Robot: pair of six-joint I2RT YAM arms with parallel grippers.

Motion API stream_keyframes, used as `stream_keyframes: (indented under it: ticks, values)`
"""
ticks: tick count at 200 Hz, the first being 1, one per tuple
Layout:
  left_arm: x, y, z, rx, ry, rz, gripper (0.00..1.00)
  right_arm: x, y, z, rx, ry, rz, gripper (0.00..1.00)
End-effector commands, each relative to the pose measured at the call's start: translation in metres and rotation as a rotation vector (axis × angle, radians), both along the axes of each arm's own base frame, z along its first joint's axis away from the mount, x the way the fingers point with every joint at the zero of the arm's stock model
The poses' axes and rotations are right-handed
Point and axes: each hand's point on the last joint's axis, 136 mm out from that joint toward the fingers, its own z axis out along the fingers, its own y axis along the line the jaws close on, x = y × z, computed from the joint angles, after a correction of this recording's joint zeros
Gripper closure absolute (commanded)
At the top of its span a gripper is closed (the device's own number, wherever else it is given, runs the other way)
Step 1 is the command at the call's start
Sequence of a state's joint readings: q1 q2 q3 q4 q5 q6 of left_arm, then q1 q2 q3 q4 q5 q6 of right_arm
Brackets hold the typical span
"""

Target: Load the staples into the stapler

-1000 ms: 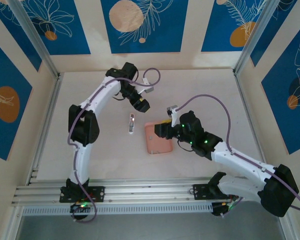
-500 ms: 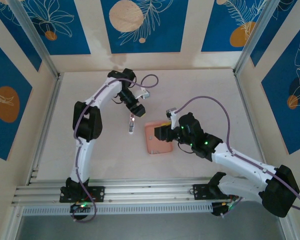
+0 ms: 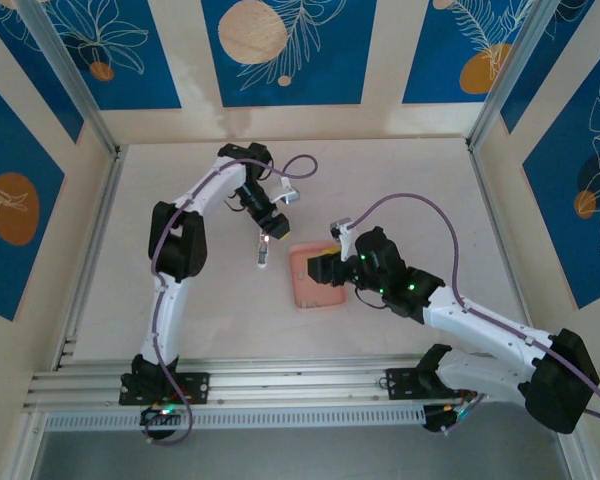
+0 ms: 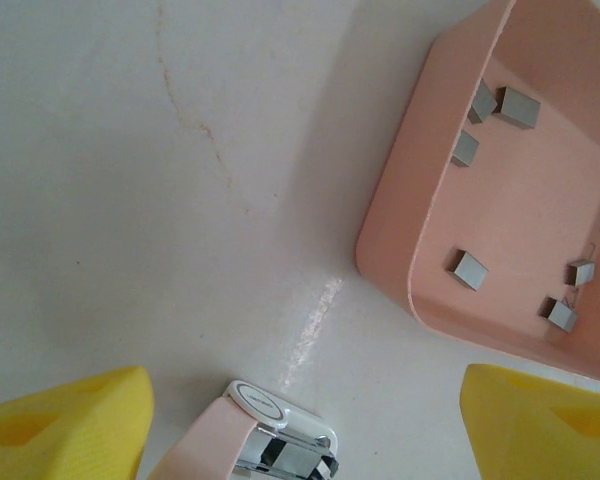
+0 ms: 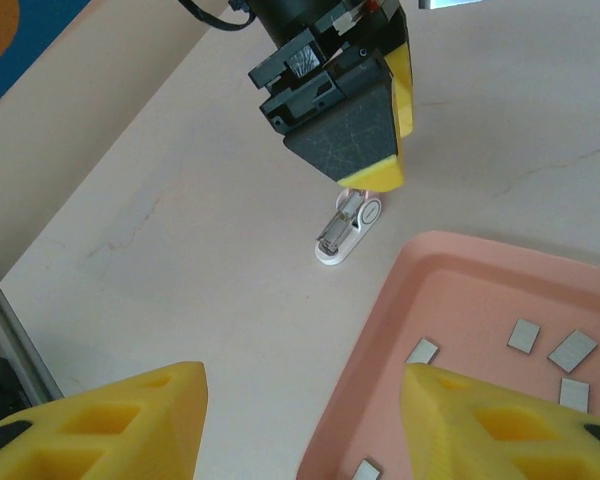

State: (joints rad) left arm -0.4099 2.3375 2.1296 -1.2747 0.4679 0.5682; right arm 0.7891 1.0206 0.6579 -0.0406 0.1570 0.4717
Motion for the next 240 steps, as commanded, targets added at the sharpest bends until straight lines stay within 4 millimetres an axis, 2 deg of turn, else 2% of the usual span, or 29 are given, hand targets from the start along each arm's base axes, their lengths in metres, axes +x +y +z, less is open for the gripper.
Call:
stream_keyframes:
  ticks: [1, 99, 178, 205, 240]
  values:
    - [-0.009, 0.002, 0.004, -0.020, 0.033, -0.024, 0.21, -0.001, -0.001, 0.006, -0.014, -0.032, 0.004, 0.45]
    - [-0.027, 0.006, 0.025, -0.039, 0.019, -0.016, 0.23, -0.002, 0.002, 0.005, -0.019, -0.041, 0.008, 0.45]
    - [-0.065, 0.011, 0.016, -0.042, 0.088, 0.033, 0.24, -0.006, 0.006, 0.006, -0.025, -0.048, 0.023, 0.45]
    - [-0.074, 0.009, 0.026, -0.091, 0.066, 0.083, 0.24, -0.008, 0.008, 0.009, -0.027, -0.057, 0.029, 0.45]
    - [-0.066, 0.016, 0.049, -0.102, -0.042, 0.246, 0.23, -0.010, 0.010, 0.008, -0.032, -0.057, 0.032, 0.45]
